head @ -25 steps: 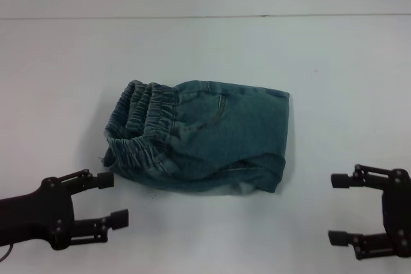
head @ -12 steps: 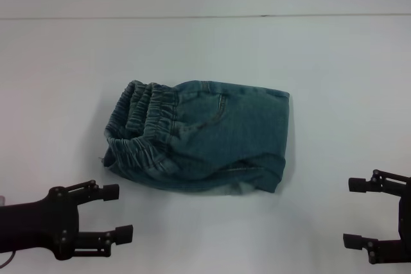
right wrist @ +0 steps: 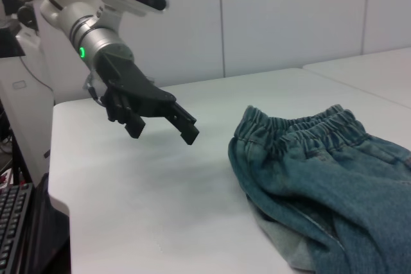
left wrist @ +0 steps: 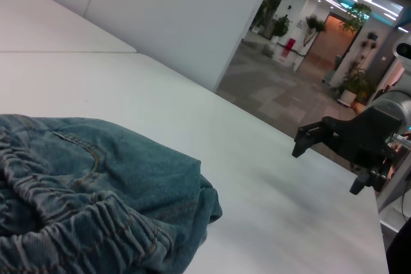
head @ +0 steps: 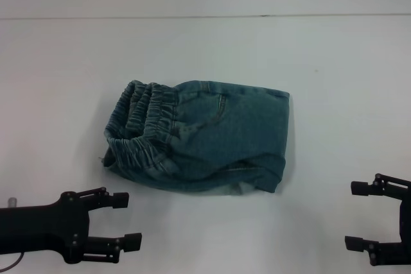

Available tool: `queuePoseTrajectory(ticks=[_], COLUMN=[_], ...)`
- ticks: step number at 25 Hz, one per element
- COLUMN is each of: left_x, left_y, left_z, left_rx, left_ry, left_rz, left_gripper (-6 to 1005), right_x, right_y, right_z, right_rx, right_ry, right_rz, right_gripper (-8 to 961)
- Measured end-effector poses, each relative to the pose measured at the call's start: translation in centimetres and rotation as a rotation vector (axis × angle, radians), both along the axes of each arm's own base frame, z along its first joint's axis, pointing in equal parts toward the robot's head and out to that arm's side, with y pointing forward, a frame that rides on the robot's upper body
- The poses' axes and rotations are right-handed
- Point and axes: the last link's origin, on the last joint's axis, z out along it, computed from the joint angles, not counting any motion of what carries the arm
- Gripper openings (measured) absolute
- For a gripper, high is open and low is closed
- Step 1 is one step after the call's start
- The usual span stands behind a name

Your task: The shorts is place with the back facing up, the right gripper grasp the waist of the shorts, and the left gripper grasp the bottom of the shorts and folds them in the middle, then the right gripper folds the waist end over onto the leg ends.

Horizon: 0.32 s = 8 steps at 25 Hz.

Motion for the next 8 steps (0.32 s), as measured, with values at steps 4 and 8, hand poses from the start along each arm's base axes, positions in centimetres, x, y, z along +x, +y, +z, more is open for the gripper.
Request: queuePoseTrajectory(ticks=[4,8], left_x=[0.05,0.21], left_y=[0.09,0.13], left_z=[-0.02,-0.23], left_rx=[-0.002,-0.016], left_ry=[0.002,0.006], left_rz=[-0.003,-0.009], left_gripper=[936,936], right_x=[0.20,0.29], right_y=[-0.23,-0.30], right_z=[0.23,0.31], right_rx=[0.009,0.015], right_ry=[0.002,0.002], right_rz=[-0.004,-0.004], right_gripper=[915,915])
